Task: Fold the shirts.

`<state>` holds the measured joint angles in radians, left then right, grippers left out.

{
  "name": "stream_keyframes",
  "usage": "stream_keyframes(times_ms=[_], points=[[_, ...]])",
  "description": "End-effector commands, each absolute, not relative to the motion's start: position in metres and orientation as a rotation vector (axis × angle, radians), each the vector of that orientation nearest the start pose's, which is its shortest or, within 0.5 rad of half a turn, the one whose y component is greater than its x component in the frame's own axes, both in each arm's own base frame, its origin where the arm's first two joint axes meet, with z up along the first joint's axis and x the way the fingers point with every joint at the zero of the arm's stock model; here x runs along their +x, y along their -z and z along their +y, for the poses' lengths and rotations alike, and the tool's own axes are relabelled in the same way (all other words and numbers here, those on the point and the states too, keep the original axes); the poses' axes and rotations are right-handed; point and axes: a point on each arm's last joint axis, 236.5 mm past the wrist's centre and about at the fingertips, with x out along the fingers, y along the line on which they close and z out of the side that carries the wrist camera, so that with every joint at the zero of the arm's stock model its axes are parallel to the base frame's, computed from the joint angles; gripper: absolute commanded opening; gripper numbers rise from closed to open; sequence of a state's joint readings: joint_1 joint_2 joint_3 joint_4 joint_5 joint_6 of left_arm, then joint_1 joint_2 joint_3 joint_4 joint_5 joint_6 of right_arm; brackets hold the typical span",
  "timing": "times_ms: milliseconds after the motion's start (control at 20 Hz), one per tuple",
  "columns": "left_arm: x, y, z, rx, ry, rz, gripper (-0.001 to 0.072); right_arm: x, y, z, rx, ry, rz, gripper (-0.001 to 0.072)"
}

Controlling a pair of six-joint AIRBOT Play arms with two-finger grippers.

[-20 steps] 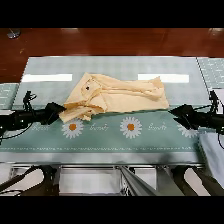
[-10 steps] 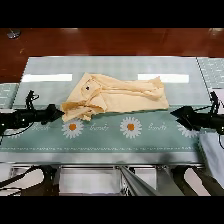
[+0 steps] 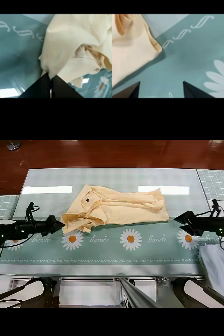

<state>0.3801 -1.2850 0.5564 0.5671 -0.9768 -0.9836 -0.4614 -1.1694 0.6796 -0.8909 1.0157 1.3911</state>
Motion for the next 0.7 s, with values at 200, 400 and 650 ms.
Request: stream_keyframes(times_ms=[200, 400, 650], points=[[0.31, 0.088, -0.058, -0.931, 0.251, 1.237, 0.0021, 0.368, 0.095, 0.018, 0.855, -0.012, 1.375, 0.0615], [0.311, 0.088, -0.057, -0.93, 0.249, 1.235, 0.0021, 0.394, 0.101, 0.034, 0.838, -0.037, 1.394, 0.0614], [0.311, 0.088, -0.058, -0.93, 0.25, 1.236, 0.0021, 0.392, 0.112, 0.057, 0.745, -0.091, 1.477, 0.0027]])
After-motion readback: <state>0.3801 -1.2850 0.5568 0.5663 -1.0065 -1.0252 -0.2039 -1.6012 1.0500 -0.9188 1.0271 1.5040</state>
